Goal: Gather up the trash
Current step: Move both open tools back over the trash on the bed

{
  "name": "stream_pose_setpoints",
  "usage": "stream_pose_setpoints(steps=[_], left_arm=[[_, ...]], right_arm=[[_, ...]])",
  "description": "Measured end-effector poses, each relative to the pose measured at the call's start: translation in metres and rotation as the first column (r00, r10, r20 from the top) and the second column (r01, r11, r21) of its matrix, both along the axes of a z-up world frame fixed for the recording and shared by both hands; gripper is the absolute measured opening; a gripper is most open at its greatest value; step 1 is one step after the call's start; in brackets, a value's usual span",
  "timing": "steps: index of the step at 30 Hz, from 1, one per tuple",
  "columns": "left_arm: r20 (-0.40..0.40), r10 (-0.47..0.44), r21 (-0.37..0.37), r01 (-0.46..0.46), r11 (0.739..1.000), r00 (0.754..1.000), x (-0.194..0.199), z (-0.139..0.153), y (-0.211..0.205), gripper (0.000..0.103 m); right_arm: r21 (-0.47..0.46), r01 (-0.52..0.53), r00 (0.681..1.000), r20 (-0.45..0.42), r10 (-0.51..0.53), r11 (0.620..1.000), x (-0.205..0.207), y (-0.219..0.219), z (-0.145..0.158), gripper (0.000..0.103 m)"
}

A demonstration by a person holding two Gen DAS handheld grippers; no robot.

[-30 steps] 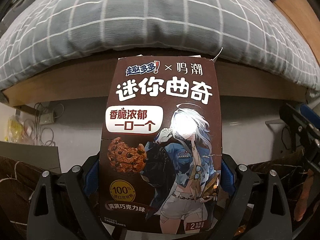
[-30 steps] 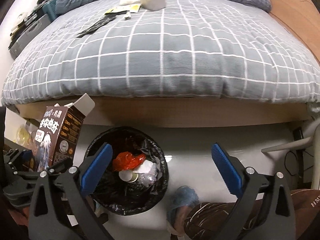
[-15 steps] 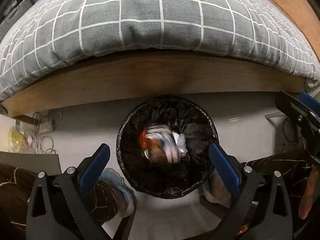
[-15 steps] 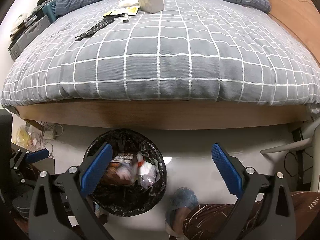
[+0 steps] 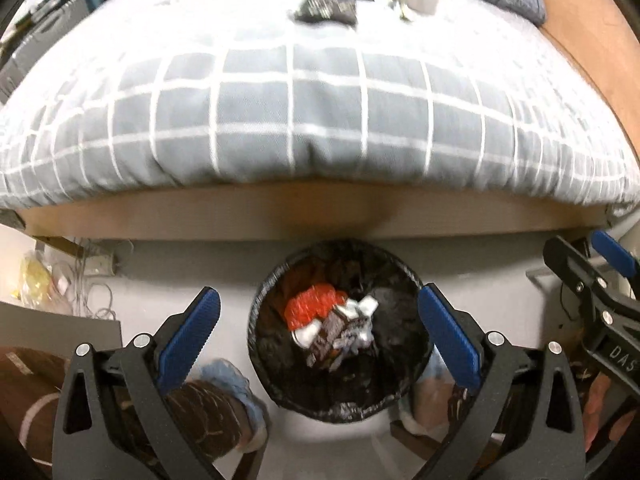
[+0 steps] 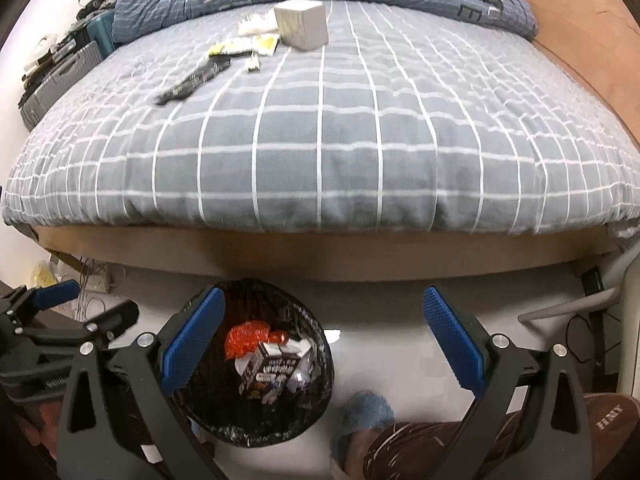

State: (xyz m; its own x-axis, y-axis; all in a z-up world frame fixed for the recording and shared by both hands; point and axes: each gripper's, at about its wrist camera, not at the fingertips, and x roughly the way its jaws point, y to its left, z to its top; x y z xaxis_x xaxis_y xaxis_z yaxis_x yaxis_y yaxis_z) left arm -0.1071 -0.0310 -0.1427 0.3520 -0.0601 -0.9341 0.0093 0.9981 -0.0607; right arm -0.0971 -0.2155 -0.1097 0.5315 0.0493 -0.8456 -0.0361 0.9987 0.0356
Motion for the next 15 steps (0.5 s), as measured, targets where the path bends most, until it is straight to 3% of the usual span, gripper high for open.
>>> stream_pose_setpoints(steps=[15], left_arm=[[0.097, 0.035, -0.011, -0.034, 0.999, 0.995, 0.043, 0.059, 0.020, 0.097]], right_arm=[[-0.041, -0.024, 0.991, 0.133, 0.029, 0.999, 0.042, 0.009, 0.050, 0.095]])
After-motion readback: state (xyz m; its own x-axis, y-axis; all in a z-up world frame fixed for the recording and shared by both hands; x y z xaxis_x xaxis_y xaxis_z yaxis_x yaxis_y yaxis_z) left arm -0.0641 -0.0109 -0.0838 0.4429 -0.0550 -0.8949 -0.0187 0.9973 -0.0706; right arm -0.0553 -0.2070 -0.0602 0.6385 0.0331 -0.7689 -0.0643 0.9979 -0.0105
